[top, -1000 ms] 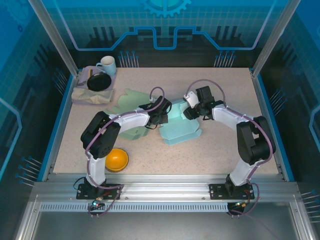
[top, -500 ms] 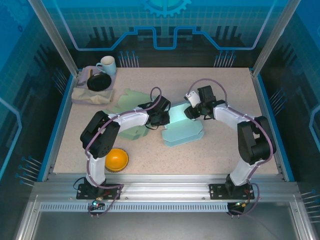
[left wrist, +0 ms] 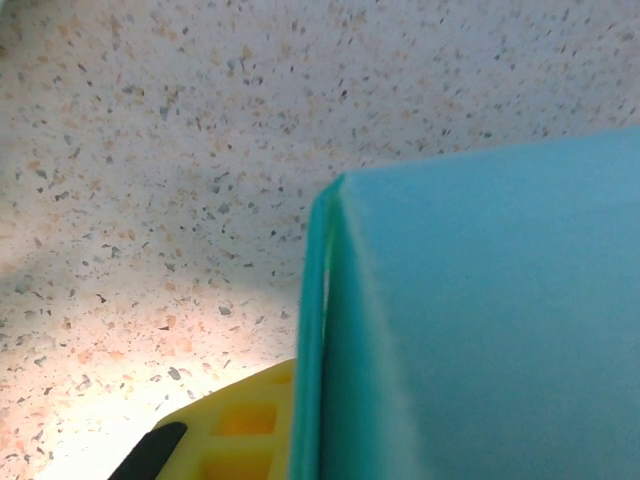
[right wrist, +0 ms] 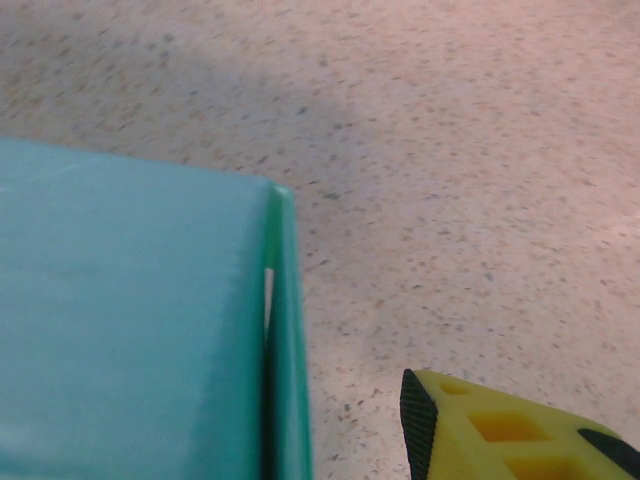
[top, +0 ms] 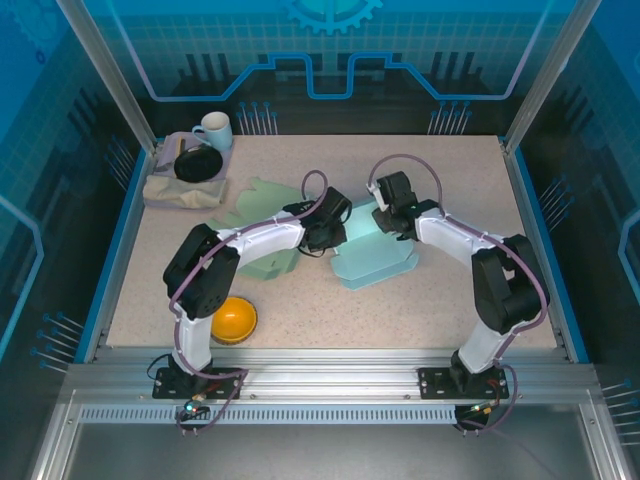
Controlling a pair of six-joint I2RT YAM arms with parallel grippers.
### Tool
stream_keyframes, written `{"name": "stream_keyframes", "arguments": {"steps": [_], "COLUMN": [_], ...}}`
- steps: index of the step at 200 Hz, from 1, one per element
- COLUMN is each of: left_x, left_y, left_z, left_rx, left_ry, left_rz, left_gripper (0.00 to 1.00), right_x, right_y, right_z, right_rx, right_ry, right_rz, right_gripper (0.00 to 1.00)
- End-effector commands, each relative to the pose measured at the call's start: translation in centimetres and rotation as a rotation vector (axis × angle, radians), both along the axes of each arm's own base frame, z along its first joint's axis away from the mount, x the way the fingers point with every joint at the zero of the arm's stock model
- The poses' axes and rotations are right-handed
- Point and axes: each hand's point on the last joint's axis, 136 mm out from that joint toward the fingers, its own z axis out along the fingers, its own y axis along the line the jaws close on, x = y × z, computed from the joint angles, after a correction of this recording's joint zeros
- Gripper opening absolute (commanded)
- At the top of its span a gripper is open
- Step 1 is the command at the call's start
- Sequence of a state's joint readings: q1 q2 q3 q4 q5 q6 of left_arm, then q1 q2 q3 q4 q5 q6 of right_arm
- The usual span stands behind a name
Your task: Fold the paper box
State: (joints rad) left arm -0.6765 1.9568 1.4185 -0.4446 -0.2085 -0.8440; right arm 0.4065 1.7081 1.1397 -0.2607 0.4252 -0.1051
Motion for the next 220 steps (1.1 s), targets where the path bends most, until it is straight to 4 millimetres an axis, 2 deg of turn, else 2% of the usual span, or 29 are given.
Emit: {"name": "stream_keyframes", "arguments": {"steps": [1, 40, 57, 70, 92, 121, 136, 170, 189, 204, 220], "left_x": [-1.0, -1.2, -1.1, -0.9, -0.7, -0.5, -0.4, -0.4, -0.3, -0.2, -0.2], "left_y": [8.0, 8.8, 8.7, 8.2, 7.6, 7.5, 7.2, 7.0, 6.8, 6.6, 6.6], "left_z": [-0.9, -0.9, -1.0, -1.0, -1.1, -1.5, -1.8, -2.0, -2.0, -2.0, -2.1], "left_rx": [0.262, 0.283, 0.285, 0.268, 0.245, 0.243, 0.230, 0.208, 0.195, 0.186, 0.187], "left_ry": [0.064, 0.054, 0.053, 0.053, 0.058, 0.066, 0.078, 0.090, 0.092, 0.092, 0.096], "left_rz": [0.232, 0.263, 0.261, 0.241, 0.226, 0.247, 0.250, 0.253, 0.248, 0.244, 0.240], "left_gripper": [0.00, 0.00, 0.00, 0.00, 0.00, 0.00, 0.00, 0.00, 0.00, 0.00, 0.00], "right_x": [-0.7, -1.0, -1.0, -0.9, -0.9, -1.9, -2.2, -3.0, -3.2, -3.2, -3.4], "right_y": [-9.3, -10.6, -10.1, -8.4, -3.2, 1.4, 2.1, 1.6, 2.1, 2.9, 5.2], "right_z": [0.8, 1.1, 0.8, 0.1, -1.3, -0.9, -0.8, -2.1, -2.2, -1.9, -0.6], "right_rx": [-0.319, -0.346, -0.300, -0.192, 0.092, 0.207, 0.233, 0.194, 0.193, 0.215, 0.308], "right_ry": [-0.030, -0.079, -0.076, -0.051, 0.023, 0.063, 0.083, 0.142, 0.148, 0.145, 0.121], "right_rz": [-0.318, -0.399, -0.390, -0.336, -0.146, 0.029, 0.036, 0.001, 0.018, 0.047, 0.118], "right_gripper": [0.45, 0.47, 0.47, 0.51, 0.54, 0.55, 0.55, 0.56, 0.57, 0.57, 0.57]}}
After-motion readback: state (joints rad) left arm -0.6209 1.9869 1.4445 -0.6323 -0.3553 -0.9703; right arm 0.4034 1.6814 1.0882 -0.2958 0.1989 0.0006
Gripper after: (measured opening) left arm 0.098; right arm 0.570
